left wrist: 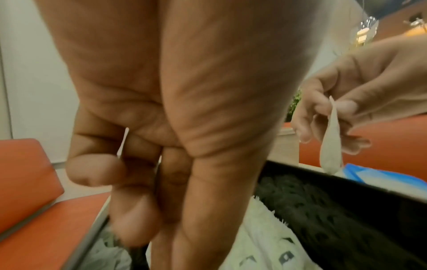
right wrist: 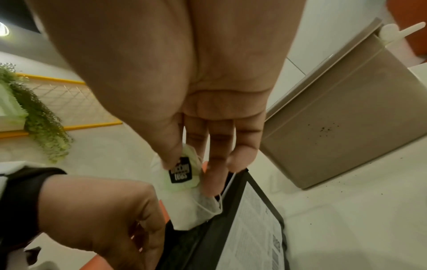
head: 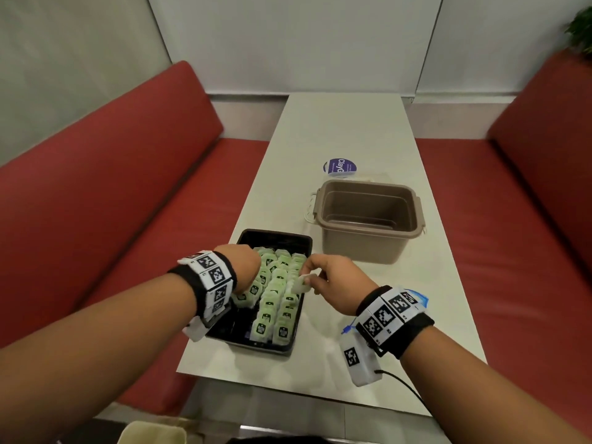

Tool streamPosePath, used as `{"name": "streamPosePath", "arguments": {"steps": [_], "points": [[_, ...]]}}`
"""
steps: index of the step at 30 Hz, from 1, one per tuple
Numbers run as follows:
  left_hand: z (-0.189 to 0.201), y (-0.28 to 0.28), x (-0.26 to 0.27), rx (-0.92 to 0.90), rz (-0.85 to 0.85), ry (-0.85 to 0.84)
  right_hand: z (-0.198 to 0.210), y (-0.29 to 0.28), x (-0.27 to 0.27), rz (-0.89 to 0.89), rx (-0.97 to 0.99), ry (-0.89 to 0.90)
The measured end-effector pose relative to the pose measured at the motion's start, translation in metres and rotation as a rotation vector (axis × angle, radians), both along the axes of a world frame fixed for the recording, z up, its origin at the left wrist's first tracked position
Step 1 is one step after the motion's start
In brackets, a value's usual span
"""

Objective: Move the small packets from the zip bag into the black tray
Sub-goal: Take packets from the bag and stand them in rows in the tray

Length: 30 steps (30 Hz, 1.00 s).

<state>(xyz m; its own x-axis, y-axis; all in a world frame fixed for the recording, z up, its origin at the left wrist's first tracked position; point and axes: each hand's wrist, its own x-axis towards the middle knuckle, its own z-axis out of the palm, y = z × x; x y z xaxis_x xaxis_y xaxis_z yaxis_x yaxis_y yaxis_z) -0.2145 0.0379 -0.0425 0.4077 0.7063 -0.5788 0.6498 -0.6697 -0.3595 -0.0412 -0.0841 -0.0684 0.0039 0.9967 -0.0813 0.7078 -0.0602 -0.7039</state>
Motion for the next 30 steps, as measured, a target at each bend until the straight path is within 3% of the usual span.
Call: {"name": "streamPosePath", "arguments": {"steps": [7, 12, 14, 16, 23, 26, 30], "points": [[-0.041, 0.021, 0.016, -0.062, -0.022, 0.087, 0.003, 0.0, -0.011, -0.022, -0.022, -0.009], [-0.046, 0.027, 0.024, -0.062, -0.07, 0.054, 0.002, -0.006, -0.01, -0.102, 0.028, 0.021], [-0.05, 0.028, 0.022, -0.083, -0.083, 0.123, 0.0, -0.009, -0.009, -0.136, 0.023, 0.045], [-0.062, 0.035, 0.022, -0.11, -0.085, 0.077, -0.001, -0.011, -0.008, -0.172, 0.02, 0.083], [-0.028, 0.028, 0.026, -0.118, -0.044, -0.068, -0.006, -0.007, -0.01, -0.217, 0.033, 0.133], [0.003, 0.033, 0.027, -0.217, -0.003, -0.286, -0.005, -0.002, -0.012, -0.206, 0.06, 0.161], [0.042, 0.021, 0.019, -0.394, -0.08, -0.536, -0.003, 0.008, -0.017, -0.212, 0.107, 0.208]]}}
